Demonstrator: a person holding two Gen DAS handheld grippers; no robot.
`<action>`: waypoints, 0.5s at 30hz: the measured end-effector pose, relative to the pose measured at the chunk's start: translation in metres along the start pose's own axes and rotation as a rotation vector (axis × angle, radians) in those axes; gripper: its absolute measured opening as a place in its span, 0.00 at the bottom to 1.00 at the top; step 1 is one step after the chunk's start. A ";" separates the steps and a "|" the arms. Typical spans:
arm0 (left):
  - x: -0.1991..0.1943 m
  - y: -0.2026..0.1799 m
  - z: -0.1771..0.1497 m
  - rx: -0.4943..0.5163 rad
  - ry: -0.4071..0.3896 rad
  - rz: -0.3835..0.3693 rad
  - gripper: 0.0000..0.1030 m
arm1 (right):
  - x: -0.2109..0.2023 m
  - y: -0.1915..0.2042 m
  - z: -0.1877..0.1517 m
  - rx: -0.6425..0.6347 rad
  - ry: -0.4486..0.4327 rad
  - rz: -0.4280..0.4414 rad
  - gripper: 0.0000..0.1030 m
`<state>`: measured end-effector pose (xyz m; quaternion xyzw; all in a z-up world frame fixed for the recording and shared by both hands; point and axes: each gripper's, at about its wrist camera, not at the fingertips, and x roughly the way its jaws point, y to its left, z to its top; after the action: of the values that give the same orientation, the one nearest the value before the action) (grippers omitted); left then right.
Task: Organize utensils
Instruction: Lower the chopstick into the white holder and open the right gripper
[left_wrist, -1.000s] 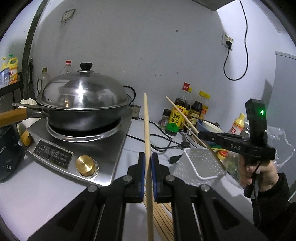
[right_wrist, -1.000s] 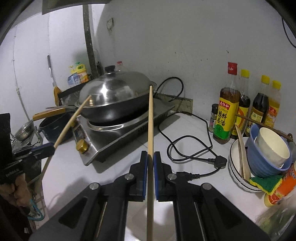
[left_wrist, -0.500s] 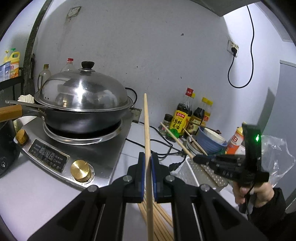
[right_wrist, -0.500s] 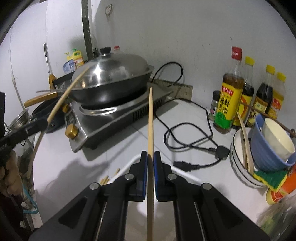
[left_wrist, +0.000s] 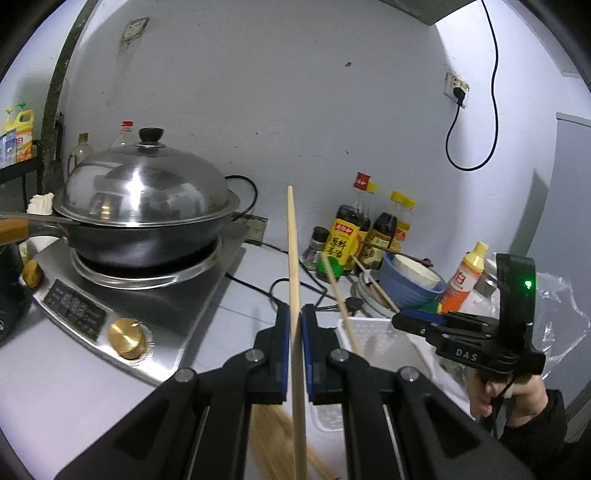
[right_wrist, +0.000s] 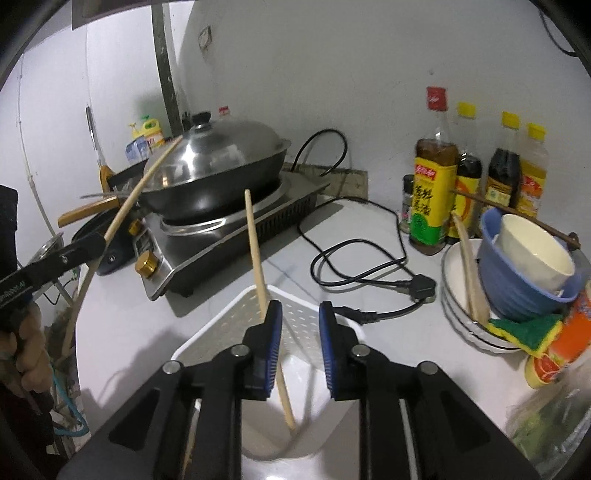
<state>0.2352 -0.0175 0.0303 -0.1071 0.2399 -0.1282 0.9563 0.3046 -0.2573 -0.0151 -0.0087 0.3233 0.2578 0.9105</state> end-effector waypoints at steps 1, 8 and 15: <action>0.003 -0.004 0.001 -0.008 0.001 -0.008 0.06 | -0.004 -0.002 0.000 0.001 -0.007 -0.004 0.18; 0.021 -0.036 0.011 -0.031 -0.029 -0.035 0.06 | -0.038 -0.020 0.001 -0.016 -0.075 -0.076 0.25; 0.057 -0.060 0.014 -0.130 -0.035 -0.056 0.06 | -0.056 -0.036 0.002 -0.018 -0.125 -0.090 0.33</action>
<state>0.2784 -0.0888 0.0335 -0.1777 0.2278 -0.1373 0.9474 0.2855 -0.3141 0.0144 -0.0153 0.2627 0.2193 0.9395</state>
